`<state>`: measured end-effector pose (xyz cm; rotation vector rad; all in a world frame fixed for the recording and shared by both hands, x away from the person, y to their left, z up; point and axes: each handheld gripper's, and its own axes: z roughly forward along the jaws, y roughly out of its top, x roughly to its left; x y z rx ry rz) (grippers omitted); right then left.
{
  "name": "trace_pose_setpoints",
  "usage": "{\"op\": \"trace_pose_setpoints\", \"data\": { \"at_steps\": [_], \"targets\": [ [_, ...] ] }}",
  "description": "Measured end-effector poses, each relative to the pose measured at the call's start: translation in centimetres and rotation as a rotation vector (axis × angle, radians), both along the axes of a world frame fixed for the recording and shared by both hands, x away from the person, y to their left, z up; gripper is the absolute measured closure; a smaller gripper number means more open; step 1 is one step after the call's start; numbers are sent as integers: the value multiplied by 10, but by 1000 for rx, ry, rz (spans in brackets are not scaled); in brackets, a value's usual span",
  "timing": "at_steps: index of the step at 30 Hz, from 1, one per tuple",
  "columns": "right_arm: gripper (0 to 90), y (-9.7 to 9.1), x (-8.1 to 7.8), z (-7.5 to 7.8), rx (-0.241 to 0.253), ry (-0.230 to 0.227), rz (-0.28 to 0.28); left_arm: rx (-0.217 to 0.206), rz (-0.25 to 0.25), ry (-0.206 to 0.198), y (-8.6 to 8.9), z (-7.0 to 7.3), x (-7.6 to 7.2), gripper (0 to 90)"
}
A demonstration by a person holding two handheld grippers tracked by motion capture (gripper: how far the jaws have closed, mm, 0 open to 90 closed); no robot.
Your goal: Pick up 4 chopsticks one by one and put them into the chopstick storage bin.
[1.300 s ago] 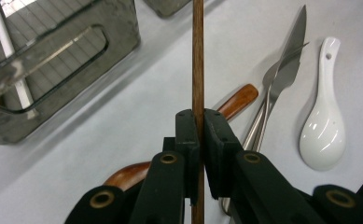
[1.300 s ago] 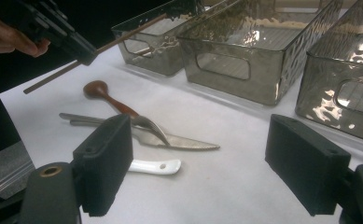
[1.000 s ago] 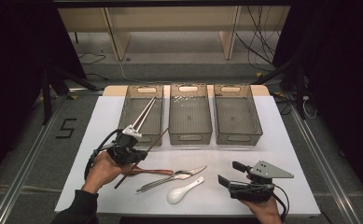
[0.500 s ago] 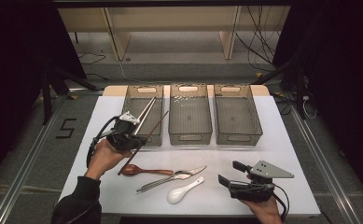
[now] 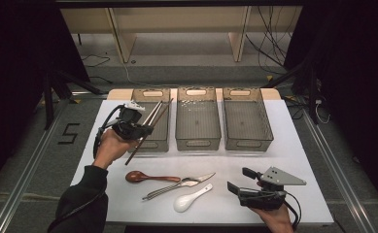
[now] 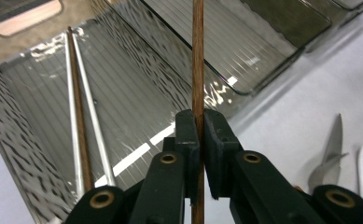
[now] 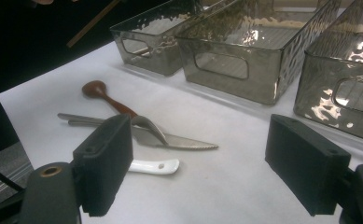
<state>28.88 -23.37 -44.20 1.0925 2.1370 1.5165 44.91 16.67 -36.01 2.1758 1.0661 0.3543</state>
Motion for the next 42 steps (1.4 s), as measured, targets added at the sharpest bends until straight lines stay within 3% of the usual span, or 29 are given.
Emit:
{"op": "trace_pose_setpoints", "data": {
  "at_steps": [24, 33, 42],
  "targets": [
    [237, 0, 1, 0, 4, 2, 2, 28, 18, -78, -6, 15, 45, 847],
    [237, -1, 1, -1, 3, 2, 2, 62, 24, -78, -7, 7, 65, 846],
    [237, -1, 1, -1, 5, 4, 2, 52, 73, -88, 2, -1, 81, 846]
  ]
}}
